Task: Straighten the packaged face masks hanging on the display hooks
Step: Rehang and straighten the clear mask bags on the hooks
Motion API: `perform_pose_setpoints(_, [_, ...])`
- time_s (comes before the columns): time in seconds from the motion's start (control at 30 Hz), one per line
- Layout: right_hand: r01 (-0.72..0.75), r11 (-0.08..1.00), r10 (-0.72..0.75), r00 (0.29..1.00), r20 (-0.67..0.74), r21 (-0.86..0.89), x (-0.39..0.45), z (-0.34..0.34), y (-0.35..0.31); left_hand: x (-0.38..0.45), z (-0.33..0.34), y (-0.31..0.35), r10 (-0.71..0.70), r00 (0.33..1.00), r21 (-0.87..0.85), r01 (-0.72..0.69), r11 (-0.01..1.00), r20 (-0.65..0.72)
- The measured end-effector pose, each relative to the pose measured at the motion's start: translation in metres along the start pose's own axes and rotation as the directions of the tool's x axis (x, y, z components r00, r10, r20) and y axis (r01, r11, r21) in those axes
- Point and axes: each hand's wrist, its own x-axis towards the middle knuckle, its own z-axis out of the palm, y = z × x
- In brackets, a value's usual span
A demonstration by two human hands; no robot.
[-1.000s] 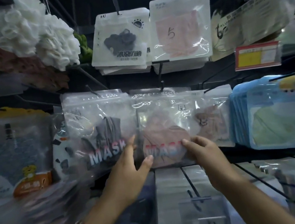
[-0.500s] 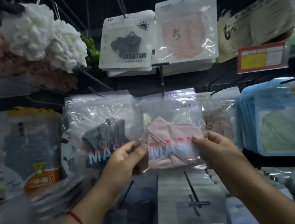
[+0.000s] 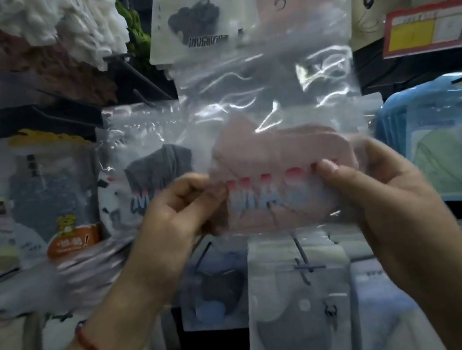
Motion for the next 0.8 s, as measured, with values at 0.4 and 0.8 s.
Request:
perform_pose_setpoints(0.4, [-0.399, 0.899, 0.416, 0.907, 0.067, -0.183, -0.087, -0.025, 0.042, -0.065, -0.036, -0.019, -0.218, 0.975, -0.054, 0.216, 0.975, -0.036])
perform_pose_setpoints(0.8, [-0.565, 0.692, 0.674, 0.728, 0.122, -0.45, -0.181, -0.041, 0.132, -0.156, -0.07, -0.076, -0.533, 0.846, 0.682, 0.386, 0.621, 0.007])
